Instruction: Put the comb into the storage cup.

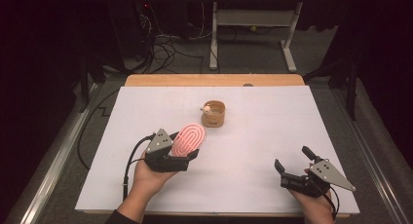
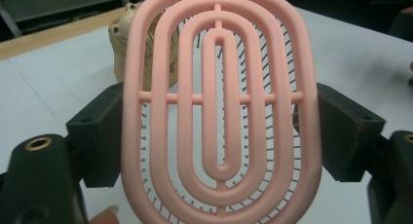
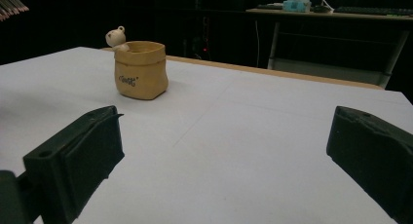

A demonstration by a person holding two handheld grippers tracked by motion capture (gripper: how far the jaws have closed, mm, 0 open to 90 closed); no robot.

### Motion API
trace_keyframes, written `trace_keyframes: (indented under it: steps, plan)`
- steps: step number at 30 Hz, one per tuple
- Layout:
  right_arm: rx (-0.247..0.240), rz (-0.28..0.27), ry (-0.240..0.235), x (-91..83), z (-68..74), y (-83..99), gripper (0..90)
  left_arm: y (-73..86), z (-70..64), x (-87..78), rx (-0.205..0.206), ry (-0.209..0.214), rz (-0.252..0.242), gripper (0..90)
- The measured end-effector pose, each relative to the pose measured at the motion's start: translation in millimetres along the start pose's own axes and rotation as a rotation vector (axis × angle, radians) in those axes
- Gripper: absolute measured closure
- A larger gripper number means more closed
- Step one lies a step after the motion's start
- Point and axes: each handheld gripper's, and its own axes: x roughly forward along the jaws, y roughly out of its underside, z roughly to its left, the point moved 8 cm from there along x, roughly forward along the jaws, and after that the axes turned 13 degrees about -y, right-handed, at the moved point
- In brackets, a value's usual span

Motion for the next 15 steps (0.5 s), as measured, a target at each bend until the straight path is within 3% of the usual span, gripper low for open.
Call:
trace_keyframes:
  steps: [15]
  plan:
    - [-0.007, 0.011, -0.008, 2.9, 2.8, 1.6, 0.6, -8.5, -6.8, -3.1, -0.013, 0.018, -0.113, 18.2]
